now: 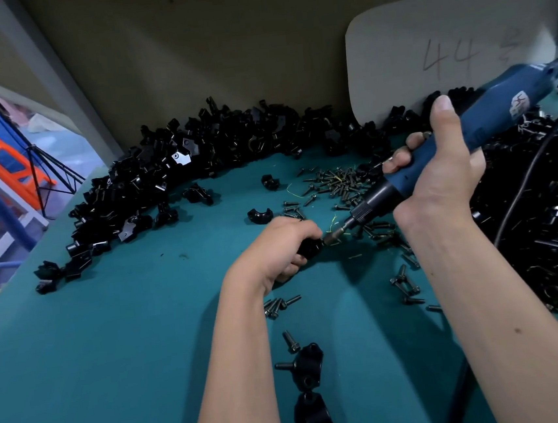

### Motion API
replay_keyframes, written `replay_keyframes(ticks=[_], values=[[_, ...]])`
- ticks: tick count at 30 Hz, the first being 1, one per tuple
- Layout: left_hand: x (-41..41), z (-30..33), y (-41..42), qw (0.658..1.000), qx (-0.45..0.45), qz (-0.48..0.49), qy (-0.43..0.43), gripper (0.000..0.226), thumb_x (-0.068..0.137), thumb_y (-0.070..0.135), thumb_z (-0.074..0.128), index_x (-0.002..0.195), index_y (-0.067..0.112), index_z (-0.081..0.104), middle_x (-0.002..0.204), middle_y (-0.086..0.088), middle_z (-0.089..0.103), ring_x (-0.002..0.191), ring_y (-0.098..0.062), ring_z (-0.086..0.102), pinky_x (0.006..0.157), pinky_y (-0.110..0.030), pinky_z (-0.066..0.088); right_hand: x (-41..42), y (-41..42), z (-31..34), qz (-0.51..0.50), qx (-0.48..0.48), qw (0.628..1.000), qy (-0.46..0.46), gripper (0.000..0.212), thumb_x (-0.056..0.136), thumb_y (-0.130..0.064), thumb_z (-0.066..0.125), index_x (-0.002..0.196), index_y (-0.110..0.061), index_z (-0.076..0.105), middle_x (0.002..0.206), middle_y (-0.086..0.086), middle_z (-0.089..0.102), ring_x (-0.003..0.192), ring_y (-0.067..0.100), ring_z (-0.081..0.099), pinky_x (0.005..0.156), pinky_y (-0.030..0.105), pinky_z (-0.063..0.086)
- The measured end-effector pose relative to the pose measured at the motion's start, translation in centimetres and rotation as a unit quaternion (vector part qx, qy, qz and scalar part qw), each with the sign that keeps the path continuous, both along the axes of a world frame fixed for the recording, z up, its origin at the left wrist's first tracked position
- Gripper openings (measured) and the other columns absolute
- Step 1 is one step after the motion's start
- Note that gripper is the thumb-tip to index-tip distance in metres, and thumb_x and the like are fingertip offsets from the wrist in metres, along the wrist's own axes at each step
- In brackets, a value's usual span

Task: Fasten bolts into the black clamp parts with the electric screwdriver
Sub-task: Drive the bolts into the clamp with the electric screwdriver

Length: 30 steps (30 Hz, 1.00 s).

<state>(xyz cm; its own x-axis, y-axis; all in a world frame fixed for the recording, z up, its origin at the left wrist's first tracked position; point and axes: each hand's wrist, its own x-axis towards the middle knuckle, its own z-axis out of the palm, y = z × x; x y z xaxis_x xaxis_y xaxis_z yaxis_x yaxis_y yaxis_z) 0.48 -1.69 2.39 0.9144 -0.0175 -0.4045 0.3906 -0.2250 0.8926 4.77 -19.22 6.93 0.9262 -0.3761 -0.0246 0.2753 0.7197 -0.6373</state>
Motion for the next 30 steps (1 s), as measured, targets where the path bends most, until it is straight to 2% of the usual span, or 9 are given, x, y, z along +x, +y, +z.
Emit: replay_keyframes(ticks=[2, 6, 12, 30], values=[[0.02, 0.03, -0.11, 1.0, 0.002, -0.005, 0.0, 0.023, 0.067, 0.035, 0.061, 0.077, 0.019, 0.049, 0.05, 0.002, 0.036, 0.043, -0.012, 0.021, 0.044, -0.017, 0.013, -0.04, 0.06, 0.01, -0.007, -0.003, 1.0, 0.001, 0.027, 0.09, -0.02, 0.074, 0.099, -0.016, 0.049, 0.064, 0.0, 0.053, 0.046, 0.015, 0.045, 0.049, 0.028, 0.042], [0.08, -0.03, -0.2, 1.0, 0.008, -0.012, -0.004, 0.024, 0.066, 0.036, 0.062, 0.077, 0.02, 0.049, 0.051, 0.001, 0.037, 0.044, -0.013, 0.022, 0.045, -0.018, 0.014, -0.03, 0.09, 0.02, -0.017, -0.01, 1.0, -0.004, 0.023, 0.086, -0.013, 0.065, 0.097, -0.012, 0.045, 0.06, 0.001, 0.05, 0.044, 0.017, 0.042, 0.049, 0.029, 0.04], [0.06, -0.15, 0.04, 1.0, -0.003, -0.015, -0.001, 0.021, 0.067, 0.037, 0.062, 0.071, 0.021, 0.049, 0.05, 0.002, 0.037, 0.043, -0.011, 0.021, 0.044, -0.017, 0.012, -0.13, 0.2, 0.05, -0.017, -0.01, 1.0, -0.012, 0.022, 0.084, -0.012, 0.064, 0.095, -0.012, 0.045, 0.06, 0.001, 0.048, 0.045, 0.017, 0.04, 0.049, 0.029, 0.039], [-0.15, -0.12, 0.21, 1.0, -0.023, -0.012, 0.004, 0.02, 0.071, 0.037, 0.061, 0.072, 0.02, 0.051, 0.05, 0.003, 0.037, 0.041, -0.011, 0.021, 0.041, -0.015, 0.014, -0.68, 0.6, 0.35, -0.013, -0.004, 1.0, -0.02, 0.016, 0.089, -0.009, 0.059, 0.092, -0.013, 0.045, 0.06, 0.001, 0.047, 0.046, 0.016, 0.04, 0.049, 0.029, 0.038]])
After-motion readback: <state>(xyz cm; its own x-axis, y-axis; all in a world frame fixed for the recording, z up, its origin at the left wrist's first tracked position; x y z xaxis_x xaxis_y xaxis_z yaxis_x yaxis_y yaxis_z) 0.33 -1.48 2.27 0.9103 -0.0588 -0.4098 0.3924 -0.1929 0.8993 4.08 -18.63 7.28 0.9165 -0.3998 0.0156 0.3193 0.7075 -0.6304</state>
